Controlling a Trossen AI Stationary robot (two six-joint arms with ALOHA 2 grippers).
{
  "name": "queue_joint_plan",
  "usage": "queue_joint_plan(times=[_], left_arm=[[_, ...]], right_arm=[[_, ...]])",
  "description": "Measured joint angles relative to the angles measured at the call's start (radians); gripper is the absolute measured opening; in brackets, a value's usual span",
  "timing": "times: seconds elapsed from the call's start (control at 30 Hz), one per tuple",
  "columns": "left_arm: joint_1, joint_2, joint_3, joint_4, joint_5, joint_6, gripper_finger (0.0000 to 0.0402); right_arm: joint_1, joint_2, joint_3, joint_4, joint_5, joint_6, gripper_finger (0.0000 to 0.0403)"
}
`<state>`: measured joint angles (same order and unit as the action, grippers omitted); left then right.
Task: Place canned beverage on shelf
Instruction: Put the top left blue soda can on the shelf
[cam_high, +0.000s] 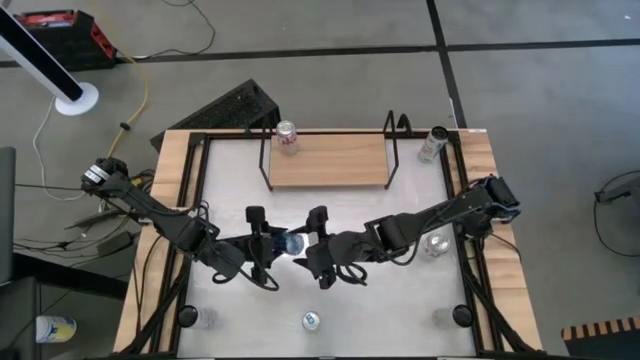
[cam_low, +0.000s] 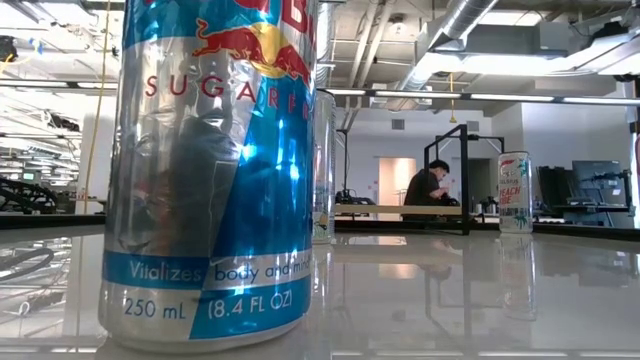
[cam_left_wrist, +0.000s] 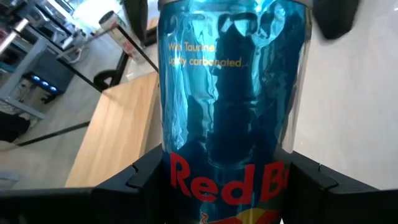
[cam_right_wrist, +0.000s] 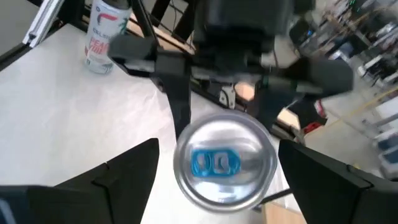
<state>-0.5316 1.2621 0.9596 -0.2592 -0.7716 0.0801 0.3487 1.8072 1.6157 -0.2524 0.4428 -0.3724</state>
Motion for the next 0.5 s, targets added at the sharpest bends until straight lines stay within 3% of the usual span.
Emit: queue_joint_plan(times=[0.2, 0.5], left_arm=[[0.0, 0.0, 0.0, 0.071, 0.031, 0.065, 0.0202], [0.016, 0.0, 0.0, 0.072, -0.025, 0.035, 0.0202]], right_arm=[[-0.015, 0.0, 0.0, -0.008, 0.001, 0.021, 0.0357], [-0.015, 0.0, 0.0, -0.003, 0.0, 0.044, 0.0357]])
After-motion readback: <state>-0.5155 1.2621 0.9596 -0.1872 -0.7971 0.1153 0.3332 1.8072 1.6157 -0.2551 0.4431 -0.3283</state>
